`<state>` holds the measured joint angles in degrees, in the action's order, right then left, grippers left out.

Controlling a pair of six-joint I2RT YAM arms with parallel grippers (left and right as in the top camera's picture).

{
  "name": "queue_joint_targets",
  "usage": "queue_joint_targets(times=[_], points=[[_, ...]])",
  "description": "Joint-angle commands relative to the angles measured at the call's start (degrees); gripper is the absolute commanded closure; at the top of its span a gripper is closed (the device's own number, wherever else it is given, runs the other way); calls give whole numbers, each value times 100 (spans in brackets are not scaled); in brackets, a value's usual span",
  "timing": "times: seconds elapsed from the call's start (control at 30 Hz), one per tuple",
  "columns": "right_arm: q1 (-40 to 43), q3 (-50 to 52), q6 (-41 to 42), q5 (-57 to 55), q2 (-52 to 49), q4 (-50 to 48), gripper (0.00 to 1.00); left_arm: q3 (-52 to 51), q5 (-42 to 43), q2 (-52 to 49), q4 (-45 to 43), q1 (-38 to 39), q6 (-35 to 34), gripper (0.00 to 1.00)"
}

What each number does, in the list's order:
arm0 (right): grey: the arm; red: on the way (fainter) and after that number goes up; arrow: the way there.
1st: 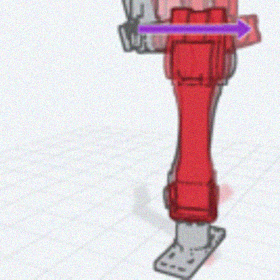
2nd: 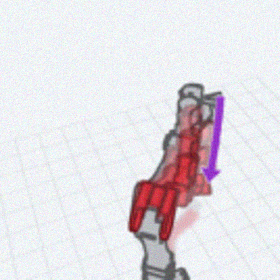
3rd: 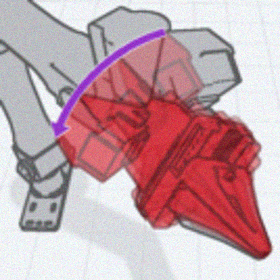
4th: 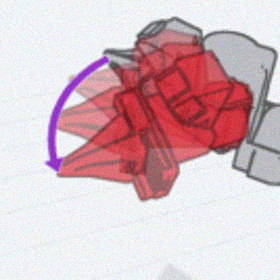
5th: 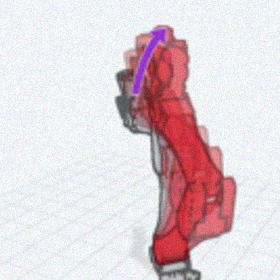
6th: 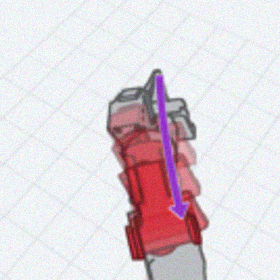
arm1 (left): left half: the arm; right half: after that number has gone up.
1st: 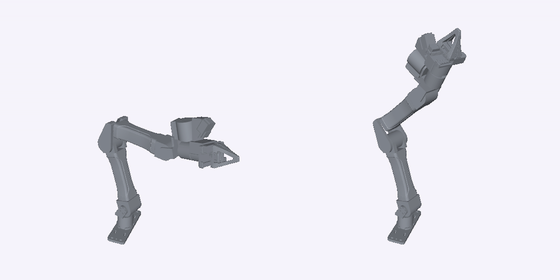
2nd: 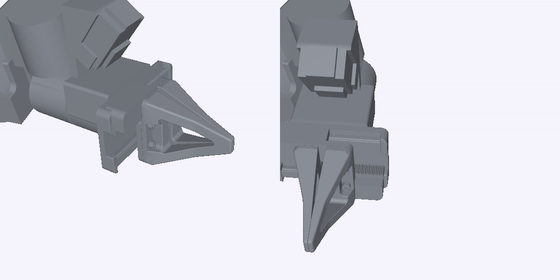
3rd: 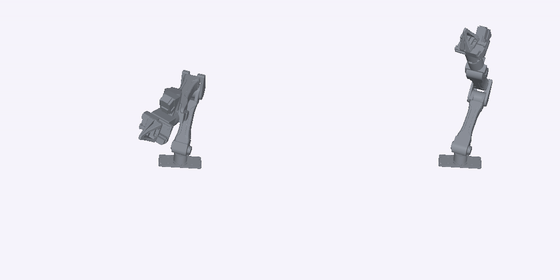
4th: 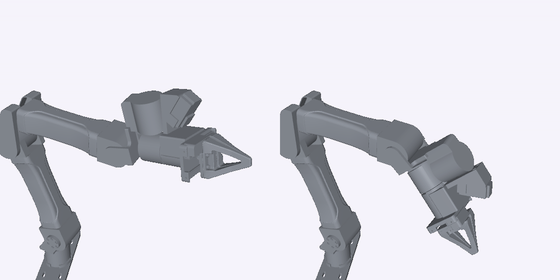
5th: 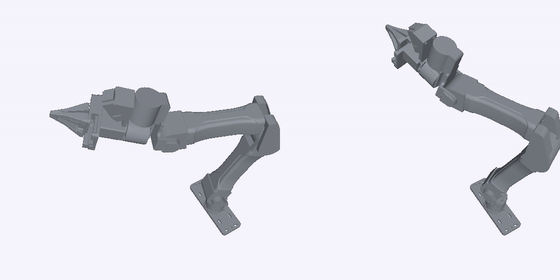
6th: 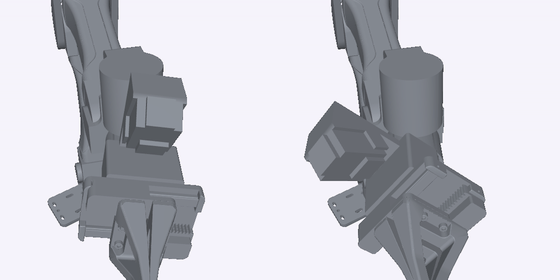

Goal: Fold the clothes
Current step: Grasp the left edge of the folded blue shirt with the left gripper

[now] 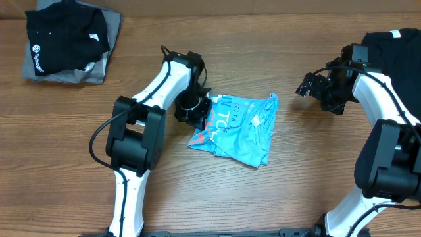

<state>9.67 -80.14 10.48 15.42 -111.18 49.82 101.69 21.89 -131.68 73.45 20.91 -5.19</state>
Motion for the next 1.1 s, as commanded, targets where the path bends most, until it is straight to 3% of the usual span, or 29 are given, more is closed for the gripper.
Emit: queue_joint_targets(times=[0.0,0.23,0.53,0.57,0.6,0.63,0.7,0.83,0.9,1.07], points=[[2,28,2,-33,68,-24,0,-11,68,122,-22,39,2,96],[2,28,2,-33,68,-26,0,450,-1550,151,195,-258,-662,96],[2,28,4,-33,68,-31,0,992,-1436,428,382,-363,-533,96],[2,28,4,-33,68,-31,0,992,-1436,459,363,-363,-533,83],[2,28,2,-33,68,-28,0,992,-1423,463,365,-363,-540,56],[2,28,2,-33,68,-28,0,988,-1351,459,374,-363,-538,38],[2,28,2,-33,68,-33,0,929,-1082,417,348,-376,-511,19],[2,28,2,-33,68,-31,0,612,-116,334,70,-374,-155,0],[2,28,2,-33,68,-26,0,382,302,306,-201,-374,15,0],[2,28,2,-33,68,-4,0,22,380,264,-588,-374,31,0]])
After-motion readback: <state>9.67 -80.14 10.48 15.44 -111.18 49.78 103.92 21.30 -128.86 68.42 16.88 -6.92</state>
